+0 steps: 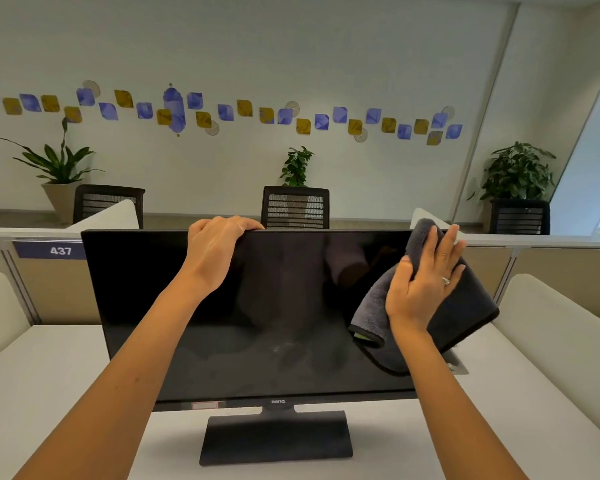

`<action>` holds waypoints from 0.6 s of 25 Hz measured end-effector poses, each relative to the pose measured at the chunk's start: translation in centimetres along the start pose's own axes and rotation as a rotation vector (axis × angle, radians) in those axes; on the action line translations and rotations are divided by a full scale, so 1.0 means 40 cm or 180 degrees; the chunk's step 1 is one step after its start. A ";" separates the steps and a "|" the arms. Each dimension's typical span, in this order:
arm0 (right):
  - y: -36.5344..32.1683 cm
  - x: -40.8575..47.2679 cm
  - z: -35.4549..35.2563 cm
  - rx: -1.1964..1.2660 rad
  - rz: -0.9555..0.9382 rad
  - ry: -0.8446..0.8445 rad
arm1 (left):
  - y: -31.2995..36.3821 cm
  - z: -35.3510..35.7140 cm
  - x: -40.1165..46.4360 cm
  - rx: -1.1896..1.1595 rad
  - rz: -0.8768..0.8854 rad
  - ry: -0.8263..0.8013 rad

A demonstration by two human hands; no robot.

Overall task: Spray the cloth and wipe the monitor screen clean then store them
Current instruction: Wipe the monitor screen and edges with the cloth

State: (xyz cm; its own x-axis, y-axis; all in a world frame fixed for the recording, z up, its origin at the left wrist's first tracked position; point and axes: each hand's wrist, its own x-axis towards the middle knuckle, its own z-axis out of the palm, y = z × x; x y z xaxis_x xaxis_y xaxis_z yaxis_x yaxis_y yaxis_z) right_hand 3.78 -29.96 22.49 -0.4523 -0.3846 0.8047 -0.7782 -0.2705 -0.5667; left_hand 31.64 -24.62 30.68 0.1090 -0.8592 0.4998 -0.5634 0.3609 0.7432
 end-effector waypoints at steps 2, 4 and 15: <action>-0.015 -0.017 0.007 0.0062 0.0071 -0.0003 | -0.004 -0.009 0.001 0.0166 0.0082 -0.0014; -0.020 -0.040 0.010 0.0105 0.0204 -0.0003 | -0.002 -0.015 0.006 0.0228 0.0125 -0.0023; 0.088 -0.232 -0.002 0.0153 0.0847 -0.0068 | -0.019 0.012 0.006 0.0094 0.0041 0.0018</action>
State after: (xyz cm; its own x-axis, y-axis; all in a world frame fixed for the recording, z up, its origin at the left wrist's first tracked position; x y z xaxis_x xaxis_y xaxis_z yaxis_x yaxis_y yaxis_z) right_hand 5.20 -27.26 13.04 -0.6285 -0.4662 0.6226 -0.6114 -0.1987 -0.7660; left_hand 31.69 -25.29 30.03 0.1062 -0.8524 0.5120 -0.5887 0.3610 0.7232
